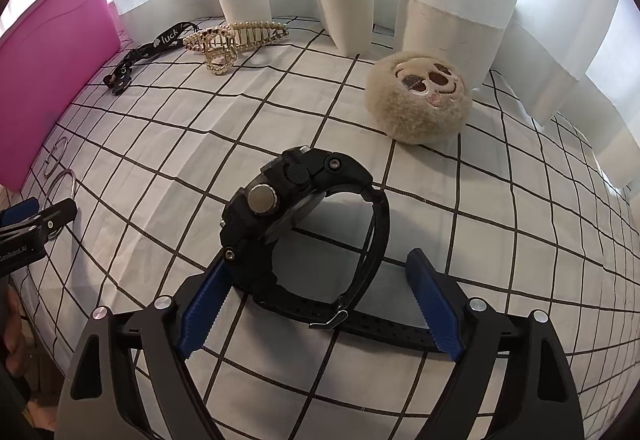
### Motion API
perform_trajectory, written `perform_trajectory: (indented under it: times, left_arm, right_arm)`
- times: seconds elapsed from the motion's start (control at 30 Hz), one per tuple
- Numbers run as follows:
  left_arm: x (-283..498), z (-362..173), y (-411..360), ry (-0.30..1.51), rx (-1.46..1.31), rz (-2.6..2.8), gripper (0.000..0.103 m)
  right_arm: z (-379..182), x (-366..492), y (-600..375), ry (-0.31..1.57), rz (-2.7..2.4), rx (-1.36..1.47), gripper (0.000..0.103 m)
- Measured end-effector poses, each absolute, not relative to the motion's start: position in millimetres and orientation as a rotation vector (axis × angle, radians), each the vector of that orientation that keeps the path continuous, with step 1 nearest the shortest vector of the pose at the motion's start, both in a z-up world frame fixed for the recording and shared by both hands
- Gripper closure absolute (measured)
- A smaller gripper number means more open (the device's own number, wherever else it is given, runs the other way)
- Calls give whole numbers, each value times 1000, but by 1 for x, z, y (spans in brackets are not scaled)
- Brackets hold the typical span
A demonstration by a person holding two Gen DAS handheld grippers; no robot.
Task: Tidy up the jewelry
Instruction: 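Grasp the large metal ring with the left tool while the right tool grasps the black watch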
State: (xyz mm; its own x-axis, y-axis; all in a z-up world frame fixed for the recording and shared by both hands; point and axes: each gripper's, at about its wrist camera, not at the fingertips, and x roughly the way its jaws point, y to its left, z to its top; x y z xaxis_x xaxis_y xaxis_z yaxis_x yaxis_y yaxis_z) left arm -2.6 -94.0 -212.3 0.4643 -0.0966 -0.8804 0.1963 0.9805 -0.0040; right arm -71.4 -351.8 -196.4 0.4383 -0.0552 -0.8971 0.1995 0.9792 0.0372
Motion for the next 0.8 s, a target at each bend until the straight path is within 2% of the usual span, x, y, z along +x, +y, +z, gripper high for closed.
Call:
perform_trajectory:
  times: [0.17,0.5,0.8]
  left_arm:
    - [0,-213,-97,1052,105,-187,5]
    - [5,-213,-100,1044,95,-169,5]
    - [0,-213,-99,1020,96,-180,8]
  right_arm:
    - [-200,-67,-351,1089,-170,147,9]
    - [-203,-67,-345,991,-200,147,9]
    - [-203,-62,-344,1022,-200,159,10]
